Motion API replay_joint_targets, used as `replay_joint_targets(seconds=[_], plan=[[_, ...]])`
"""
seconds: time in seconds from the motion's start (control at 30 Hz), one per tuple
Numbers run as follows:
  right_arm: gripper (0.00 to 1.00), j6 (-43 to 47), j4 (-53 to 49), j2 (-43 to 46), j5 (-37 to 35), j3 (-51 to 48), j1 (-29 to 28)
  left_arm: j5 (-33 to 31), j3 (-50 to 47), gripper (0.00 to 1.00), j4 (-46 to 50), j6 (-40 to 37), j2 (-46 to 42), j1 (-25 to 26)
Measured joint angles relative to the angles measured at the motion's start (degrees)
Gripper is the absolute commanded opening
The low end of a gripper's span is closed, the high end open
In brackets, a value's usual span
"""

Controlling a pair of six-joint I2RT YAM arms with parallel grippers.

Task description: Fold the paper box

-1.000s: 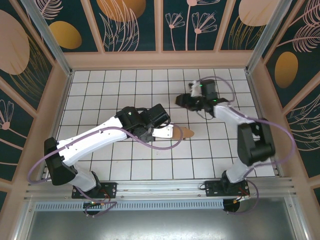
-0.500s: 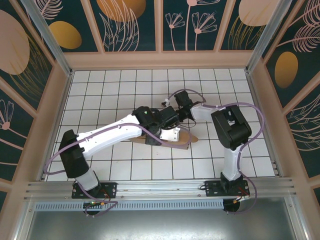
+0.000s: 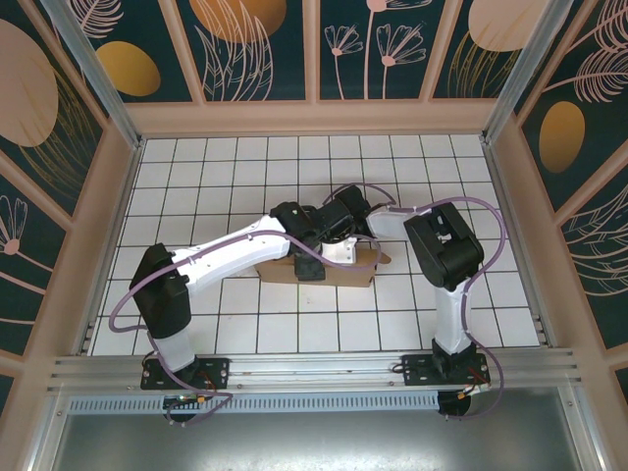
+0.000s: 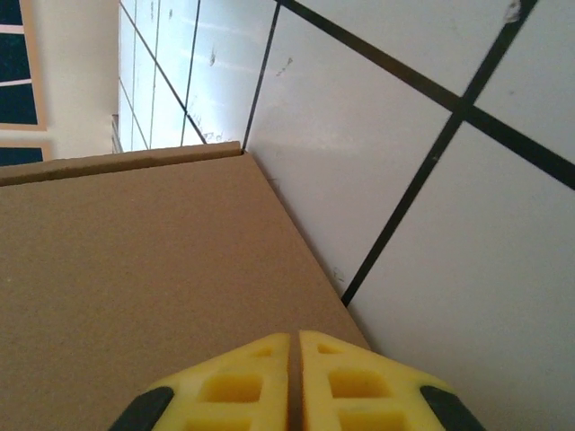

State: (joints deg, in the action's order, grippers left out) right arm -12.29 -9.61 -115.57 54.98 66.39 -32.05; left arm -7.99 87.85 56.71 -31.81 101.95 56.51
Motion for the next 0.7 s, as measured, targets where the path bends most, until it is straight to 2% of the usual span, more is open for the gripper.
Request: replay_joint_targets(seconds=[0.13,0.27,0.37,0.43,0.47,0.57,0.7], plan=[[0.21,-0.5,-0.1,0.9,-3.3,-0.3,0.1,0.3,-4.0,0.67,-4.0,1.4,-0.7,0.0],[0.27,-3.2,0.9,7.6,-8.5,-3.1,2.0,0.5,-8.3,0.64,-7.2,2.5,-2.2,0.0],[0.26,-6.4,2.9,15.7,-13.0,-5.9,6.4,0.5,-9.6,0.64,-8.7,3.0,-2.5,0.0],[0.18,-8.5,4.1,21.2,-16.1,-7.5,9.6,0.5,-9.9,0.62,-9.7,3.0,-2.6,0.0],[0.18,-9.7,4.5,24.5,-17.6,-8.4,11.5,0.7,-10.0,0.61,-10.1,3.0,-2.6,-0.1],[0.22,-12.1,4.6,31.6,-21.0,-10.1,14.5,2.0,-9.9,0.58,-10.8,3.0,-2.6,-0.9],[0.24,-12.8,2.4,37.4,-23.6,-11.2,14.7,4.6,-8.4,0.55,-10.9,2.9,-1.4,-3.3]])
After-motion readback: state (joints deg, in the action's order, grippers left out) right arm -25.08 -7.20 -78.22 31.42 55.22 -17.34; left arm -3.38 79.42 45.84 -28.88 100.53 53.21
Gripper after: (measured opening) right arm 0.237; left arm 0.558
